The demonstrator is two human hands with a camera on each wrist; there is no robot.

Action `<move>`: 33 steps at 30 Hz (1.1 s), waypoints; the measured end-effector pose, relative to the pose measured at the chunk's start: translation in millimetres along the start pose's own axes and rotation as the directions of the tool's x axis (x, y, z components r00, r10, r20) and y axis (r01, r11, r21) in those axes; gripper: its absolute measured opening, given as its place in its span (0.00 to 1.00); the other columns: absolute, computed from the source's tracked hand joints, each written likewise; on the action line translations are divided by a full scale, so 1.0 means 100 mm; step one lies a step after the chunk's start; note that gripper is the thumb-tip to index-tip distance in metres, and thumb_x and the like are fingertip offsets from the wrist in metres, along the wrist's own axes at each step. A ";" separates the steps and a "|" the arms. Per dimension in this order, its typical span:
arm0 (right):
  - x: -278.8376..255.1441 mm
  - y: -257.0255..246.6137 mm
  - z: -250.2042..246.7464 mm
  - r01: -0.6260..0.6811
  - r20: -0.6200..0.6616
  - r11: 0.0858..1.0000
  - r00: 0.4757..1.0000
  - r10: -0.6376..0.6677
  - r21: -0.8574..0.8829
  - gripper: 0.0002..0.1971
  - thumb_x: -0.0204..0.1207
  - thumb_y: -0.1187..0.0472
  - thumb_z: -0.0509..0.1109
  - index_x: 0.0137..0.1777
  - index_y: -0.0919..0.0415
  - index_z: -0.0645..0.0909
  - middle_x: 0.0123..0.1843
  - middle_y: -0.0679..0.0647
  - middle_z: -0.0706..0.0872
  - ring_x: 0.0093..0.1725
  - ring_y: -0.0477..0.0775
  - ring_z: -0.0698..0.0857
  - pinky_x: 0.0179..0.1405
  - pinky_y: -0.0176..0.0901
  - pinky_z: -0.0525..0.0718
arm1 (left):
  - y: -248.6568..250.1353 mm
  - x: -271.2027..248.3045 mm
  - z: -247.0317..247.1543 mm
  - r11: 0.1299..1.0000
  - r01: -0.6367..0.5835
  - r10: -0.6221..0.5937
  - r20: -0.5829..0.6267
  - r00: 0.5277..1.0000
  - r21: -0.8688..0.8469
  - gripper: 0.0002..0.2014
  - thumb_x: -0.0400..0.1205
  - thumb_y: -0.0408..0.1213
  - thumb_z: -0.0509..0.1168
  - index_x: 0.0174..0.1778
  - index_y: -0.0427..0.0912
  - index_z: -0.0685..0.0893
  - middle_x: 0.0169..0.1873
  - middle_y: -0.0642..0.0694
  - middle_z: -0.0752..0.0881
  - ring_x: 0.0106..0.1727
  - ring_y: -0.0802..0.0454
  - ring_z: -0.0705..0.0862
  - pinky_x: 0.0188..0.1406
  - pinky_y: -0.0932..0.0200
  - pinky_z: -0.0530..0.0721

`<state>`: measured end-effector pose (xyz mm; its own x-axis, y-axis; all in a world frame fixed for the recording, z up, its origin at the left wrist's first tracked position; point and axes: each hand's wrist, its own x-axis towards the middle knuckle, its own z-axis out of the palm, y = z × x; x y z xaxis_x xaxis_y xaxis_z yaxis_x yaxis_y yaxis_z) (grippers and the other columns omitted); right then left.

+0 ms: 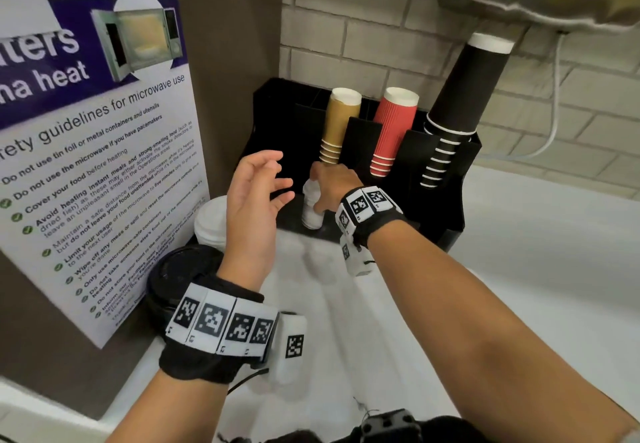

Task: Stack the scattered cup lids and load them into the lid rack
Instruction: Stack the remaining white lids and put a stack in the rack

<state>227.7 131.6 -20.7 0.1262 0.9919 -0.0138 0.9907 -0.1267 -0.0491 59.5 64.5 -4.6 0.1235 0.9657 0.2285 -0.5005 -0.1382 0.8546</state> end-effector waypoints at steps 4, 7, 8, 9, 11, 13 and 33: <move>0.02 -0.02 0.09 0.011 0.010 0.996 1.000 -0.010 -0.086 0.33 0.65 0.56 0.79 0.69 0.59 0.70 0.61 0.58 0.81 0.61 0.62 0.80 0.61 0.52 0.72 | 0.01 0.00 -0.01 1.000 -0.002 0.002 -0.008 1.000 0.000 0.08 0.77 0.43 0.61 0.46 0.53 0.85 0.48 0.52 0.82 0.45 0.57 0.83 0.43 0.64 0.82; 0.01 -0.05 0.13 0.009 0.019 0.990 1.000 -0.006 -0.142 0.37 0.64 0.54 0.80 0.71 0.60 0.67 0.63 0.57 0.80 0.62 0.60 0.81 0.63 0.51 0.71 | 0.00 -0.01 -0.01 1.000 -0.005 0.005 -0.010 1.000 0.004 0.08 0.77 0.43 0.61 0.45 0.53 0.85 0.47 0.53 0.83 0.45 0.57 0.83 0.43 0.64 0.82; 0.00 -0.07 0.16 0.010 0.019 0.984 1.000 -0.007 -0.176 0.39 0.64 0.54 0.80 0.73 0.60 0.66 0.65 0.57 0.78 0.63 0.60 0.81 0.63 0.50 0.71 | -0.01 -0.02 -0.02 1.000 -0.007 0.007 -0.010 1.000 0.005 0.08 0.77 0.43 0.61 0.45 0.53 0.85 0.47 0.53 0.83 0.45 0.57 0.83 0.43 0.64 0.82; -0.02 -0.09 0.18 0.010 0.013 0.977 1.000 -0.007 -0.212 0.40 0.65 0.55 0.80 0.74 0.60 0.65 0.66 0.58 0.76 0.62 0.60 0.81 0.62 0.50 0.72 | -0.01 -0.02 -0.02 1.000 -0.007 0.007 -0.010 1.000 0.005 0.08 0.77 0.43 0.61 0.45 0.53 0.85 0.47 0.53 0.83 0.45 0.57 0.83 0.42 0.65 0.82; -0.05 -0.12 0.23 0.009 -0.019 0.969 1.000 -0.014 -0.247 0.37 0.68 0.57 0.78 0.75 0.61 0.66 0.68 0.59 0.73 0.61 0.62 0.82 0.56 0.49 0.75 | -0.02 -0.03 0.00 1.000 -0.006 0.006 -0.007 1.000 0.007 0.08 0.77 0.43 0.61 0.46 0.52 0.85 0.48 0.53 0.82 0.45 0.57 0.83 0.42 0.64 0.82; -0.08 -0.14 0.26 0.003 -0.058 0.976 0.998 -0.016 -0.218 0.30 0.71 0.59 0.75 0.72 0.63 0.70 0.66 0.60 0.75 0.60 0.63 0.82 0.50 0.49 0.75 | -0.03 -0.04 0.01 1.000 -0.003 0.003 -0.005 1.000 0.012 0.08 0.77 0.43 0.61 0.46 0.51 0.85 0.49 0.52 0.82 0.45 0.57 0.83 0.42 0.64 0.82; -1.54 0.89 -0.04 -0.280 -0.193 0.770 0.868 0.458 0.573 0.21 0.78 0.53 0.70 0.70 0.55 0.76 0.66 0.59 0.79 0.69 0.62 0.74 0.69 0.52 0.71 | -0.26 -0.15 0.14 0.989 0.078 -0.094 0.130 0.987 0.123 0.12 0.84 0.29 0.60 0.45 0.49 0.85 0.38 0.51 0.83 0.39 0.54 0.82 0.40 0.63 0.82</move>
<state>296.3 -32.3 -18.4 0.5731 0.8042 0.1578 0.6991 -0.3793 -0.6061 82.9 50.4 -23.7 0.2806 0.9376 0.2055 -0.3798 -0.0881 0.9208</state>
